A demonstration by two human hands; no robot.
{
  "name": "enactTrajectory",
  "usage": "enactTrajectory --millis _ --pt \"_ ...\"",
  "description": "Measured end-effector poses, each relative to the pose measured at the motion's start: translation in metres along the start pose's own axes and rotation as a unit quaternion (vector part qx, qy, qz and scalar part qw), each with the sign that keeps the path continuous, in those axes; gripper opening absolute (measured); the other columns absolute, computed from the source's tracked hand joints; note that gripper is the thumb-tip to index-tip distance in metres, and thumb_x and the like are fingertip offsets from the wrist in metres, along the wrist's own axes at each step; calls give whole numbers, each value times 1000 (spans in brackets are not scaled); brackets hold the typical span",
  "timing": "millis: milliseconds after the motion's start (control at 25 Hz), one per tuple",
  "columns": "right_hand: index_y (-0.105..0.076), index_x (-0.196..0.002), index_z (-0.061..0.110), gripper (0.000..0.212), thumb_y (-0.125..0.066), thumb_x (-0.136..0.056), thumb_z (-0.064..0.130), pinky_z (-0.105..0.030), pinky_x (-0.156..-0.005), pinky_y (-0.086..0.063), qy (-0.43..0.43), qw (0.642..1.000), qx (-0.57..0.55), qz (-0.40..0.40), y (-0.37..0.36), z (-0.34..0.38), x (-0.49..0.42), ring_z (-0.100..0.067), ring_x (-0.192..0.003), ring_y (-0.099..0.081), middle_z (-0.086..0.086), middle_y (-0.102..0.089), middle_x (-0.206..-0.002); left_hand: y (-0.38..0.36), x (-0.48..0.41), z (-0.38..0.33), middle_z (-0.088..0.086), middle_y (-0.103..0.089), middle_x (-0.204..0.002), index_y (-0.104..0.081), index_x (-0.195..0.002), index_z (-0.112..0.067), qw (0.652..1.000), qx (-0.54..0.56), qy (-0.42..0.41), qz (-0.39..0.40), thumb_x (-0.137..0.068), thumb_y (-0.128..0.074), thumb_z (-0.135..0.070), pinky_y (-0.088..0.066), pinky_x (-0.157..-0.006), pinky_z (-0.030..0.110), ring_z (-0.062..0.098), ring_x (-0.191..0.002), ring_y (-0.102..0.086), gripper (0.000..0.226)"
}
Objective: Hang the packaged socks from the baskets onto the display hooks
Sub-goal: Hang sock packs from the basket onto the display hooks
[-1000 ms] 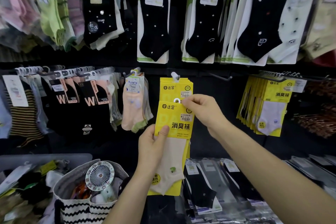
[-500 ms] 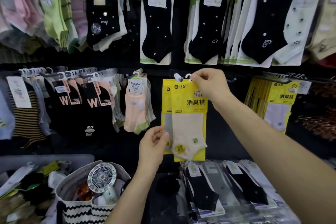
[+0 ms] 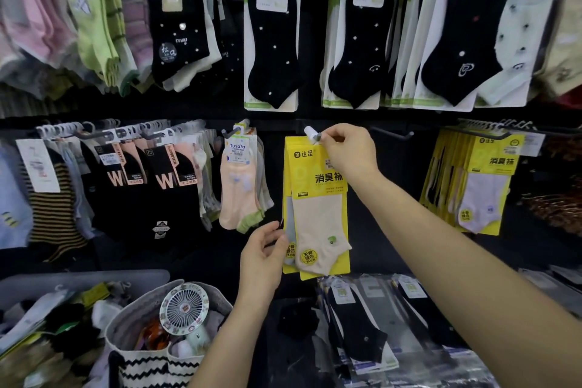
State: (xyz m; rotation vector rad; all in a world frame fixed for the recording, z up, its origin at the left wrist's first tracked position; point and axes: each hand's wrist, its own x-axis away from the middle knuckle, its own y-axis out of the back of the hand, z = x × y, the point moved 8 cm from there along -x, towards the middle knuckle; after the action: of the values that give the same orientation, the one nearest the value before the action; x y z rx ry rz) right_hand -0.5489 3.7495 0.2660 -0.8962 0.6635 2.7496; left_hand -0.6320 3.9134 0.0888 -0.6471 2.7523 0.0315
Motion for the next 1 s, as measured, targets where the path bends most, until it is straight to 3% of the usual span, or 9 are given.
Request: enactTrajectory --millis 80,200,280,360,440,520,640,840,1000 --pt "-66 -99 23 14 -60 -88 29 -37 -83 -50 7 1000 22 -3 4 -7 3 -16 -97 -57 5 -62 -98 1 3 2 -8 -62 -111 -56 -119 -20 1000 -19 0 4 -91 -58 -15 -50 -71 15 -3 -92 -60 28" --pt "-56 -112 18 33 -67 -83 28 -26 -75 -48 -42 999 -27 19 10 -36 15 -10 -86 -56 6 -57 -94 -1 5 8 -13 -47 -127 -46 -134 -18 996 -83 0 30 -91 -57 -18 -41 -96 25 4 -117 -46 44" --pt "-55 -112 15 35 -69 -83 26 -27 -77 -48 -85 993 -37 67 2 -60 33 -12 -86 -57 5 -57 -91 -7 8 15 -16 -39 -129 -35 -142 -17 993 -92 18 69 -91 -57 -20 -34 -101 23 2 -121 -37 56" --pt "-58 -107 11 27 -65 -85 25 -30 -78 -47 -108 987 6 118 -12 -82 53 -15 -88 -57 1 -60 -94 -17 11 21 -11 -41 -140 -32 -145 -15 991 -77 30 109 -91 -58 -20 -35 -105 24 4 -127 -40 59" --pt "-63 -96 6 21 -61 -88 26 -31 -72 -44 -116 983 39 135 -18 -95 67 -19 -83 -58 -5 -65 -91 -24 14 25 -1 -48 -140 -32 -144 -13 989 -73 34 122 -92 -57 -19 -38 -109 33 11 -128 -45 59" --pt "-64 -88 9 20 -58 -90 28 -31 -67 -44 -123 984 35 126 -15 -101 72 -21 -79 -59 -5 -67 -86 -27 16 25 1 -52 -137 -33 -144 -12 991 -59 36 118 -91 -58 -18 -41 -107 37 13 -125 -49 58" --pt "-63 -85 13 17 -56 -92 27 -36 -72 -49 -128 984 8 122 -10 -101 74 -23 -81 -62 -7 -68 -87 -29 15 27 -1 -55 -134 -32 -145 -15 991 -40 48 121 -91 -58 -16 -45 -103 38 13 -122 -53 60" --pt "-53 -76 18 21 -50 -95 26 -27 -55 -36 -113 983 31 144 -17 -96 80 -13 -63 -49 2 -56 -70 -23 11 29 -7 -61 -116 -43 -136 -21 994 -52 45 91 -94 -52 -12 -53 -83 26 11 -104 -61 44" --pt "-55 -95 18 8 -50 -95 23 -34 -74 -51 -128 975 -25 180 -23 -95 90 -17 -84 -60 -2 -64 -93 -10 3 34 -7 -65 -90 -60 -111 -12 995 -91 46 17 -93 -54 -14 -54 -69 28 8 -80 -62 20"
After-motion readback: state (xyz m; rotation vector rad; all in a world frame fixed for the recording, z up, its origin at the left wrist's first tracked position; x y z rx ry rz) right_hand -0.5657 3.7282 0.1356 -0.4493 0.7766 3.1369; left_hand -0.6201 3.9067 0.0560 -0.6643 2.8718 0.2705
